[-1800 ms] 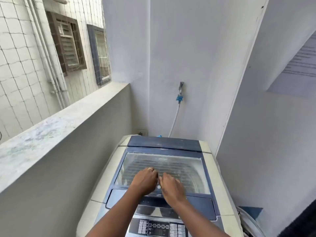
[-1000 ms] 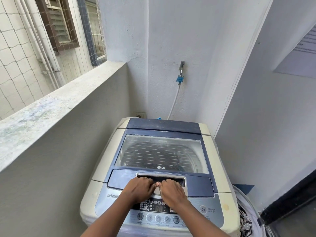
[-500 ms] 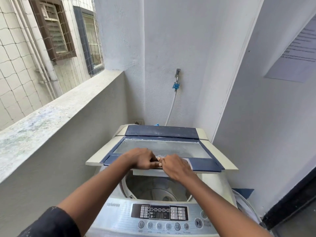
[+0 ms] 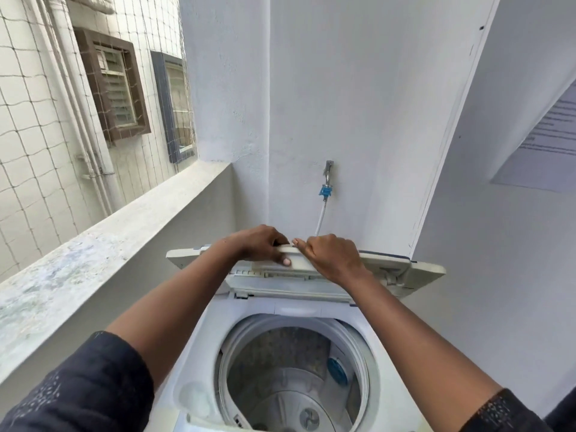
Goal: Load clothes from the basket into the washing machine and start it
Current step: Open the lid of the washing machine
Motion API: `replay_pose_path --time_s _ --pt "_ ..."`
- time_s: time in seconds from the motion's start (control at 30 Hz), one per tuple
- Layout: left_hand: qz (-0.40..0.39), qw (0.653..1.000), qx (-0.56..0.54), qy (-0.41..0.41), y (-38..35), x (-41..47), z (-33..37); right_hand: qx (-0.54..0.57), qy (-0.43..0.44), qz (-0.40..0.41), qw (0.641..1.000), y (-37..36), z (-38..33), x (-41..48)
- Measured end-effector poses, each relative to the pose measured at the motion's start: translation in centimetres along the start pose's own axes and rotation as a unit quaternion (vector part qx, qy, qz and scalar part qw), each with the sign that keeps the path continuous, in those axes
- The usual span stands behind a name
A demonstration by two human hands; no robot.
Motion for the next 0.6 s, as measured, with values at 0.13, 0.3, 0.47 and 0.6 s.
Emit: replay_pose_path --time_s 0.13,0.3,0.47,0.6 --pt "0.109 0.991 0.059 0.057 3.0 2.6 -0.8 -0.008 -0.029 0.082 0.996 -0.7 2.5 2.9" --pt "0.271 0.952 0.088 0.107 4.6 6.9 -1.9 0.041 -0.075 0.042 0.995 -1.6 4.9 7.7" --pt "0.365 0.924 0.057 0.102 4.2 10.8 -3.3 0.065 -0.105 0.003 0.992 -1.8 6.5 12.2" --pt "0.317 0.943 0.022 0.101 3.1 12.6 -5.2 0.071 -0.108 -0.017 0.992 -2.4 7.8 15.1"
Point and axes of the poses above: each hand's wrist, its own x-axis towards the middle knuckle, its own y-axis out of the back of the hand, z = x × y, the point moved 2 cm from there along x, towards the middle knuckle, and after that the axes turned 11 degrees about -z, right-handed, at the moved point
